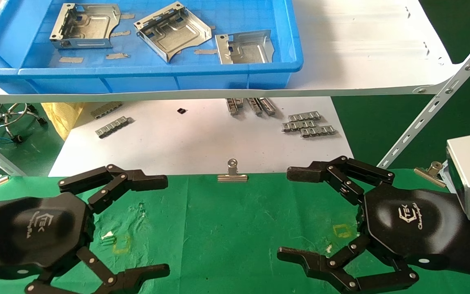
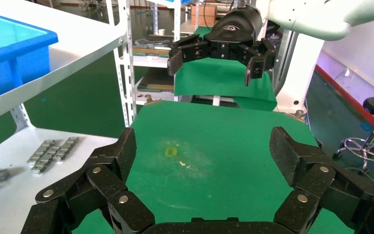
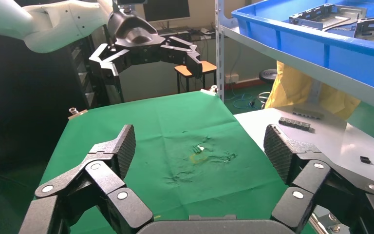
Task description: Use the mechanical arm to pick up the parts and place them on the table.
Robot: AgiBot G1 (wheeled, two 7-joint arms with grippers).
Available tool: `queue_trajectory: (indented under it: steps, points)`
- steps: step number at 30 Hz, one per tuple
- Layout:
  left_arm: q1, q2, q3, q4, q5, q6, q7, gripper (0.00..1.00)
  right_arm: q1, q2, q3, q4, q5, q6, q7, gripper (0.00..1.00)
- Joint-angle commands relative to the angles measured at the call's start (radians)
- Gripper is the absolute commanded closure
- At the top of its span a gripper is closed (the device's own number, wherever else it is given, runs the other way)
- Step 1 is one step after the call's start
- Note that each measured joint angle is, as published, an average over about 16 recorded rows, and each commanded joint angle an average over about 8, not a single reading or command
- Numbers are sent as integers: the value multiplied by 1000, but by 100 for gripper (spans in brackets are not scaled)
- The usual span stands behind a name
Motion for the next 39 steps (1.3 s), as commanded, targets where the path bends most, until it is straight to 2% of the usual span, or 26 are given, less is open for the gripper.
queue_trajectory:
  steps: [1,29,33,39]
  points:
    - [0,0,0,0,0,0,0,0,0,0,0,0,0,0,0,100]
    - [-13,1,-1,-3,4,1,3,0,0,0,0,0,0,0,0,100]
    - [-77,11,0,11,28,-6,4,0,0,0,0,0,0,0,0,100]
    - [-261,61,27,120,119,-15,-2,0,0,0,0,0,0,0,0,100]
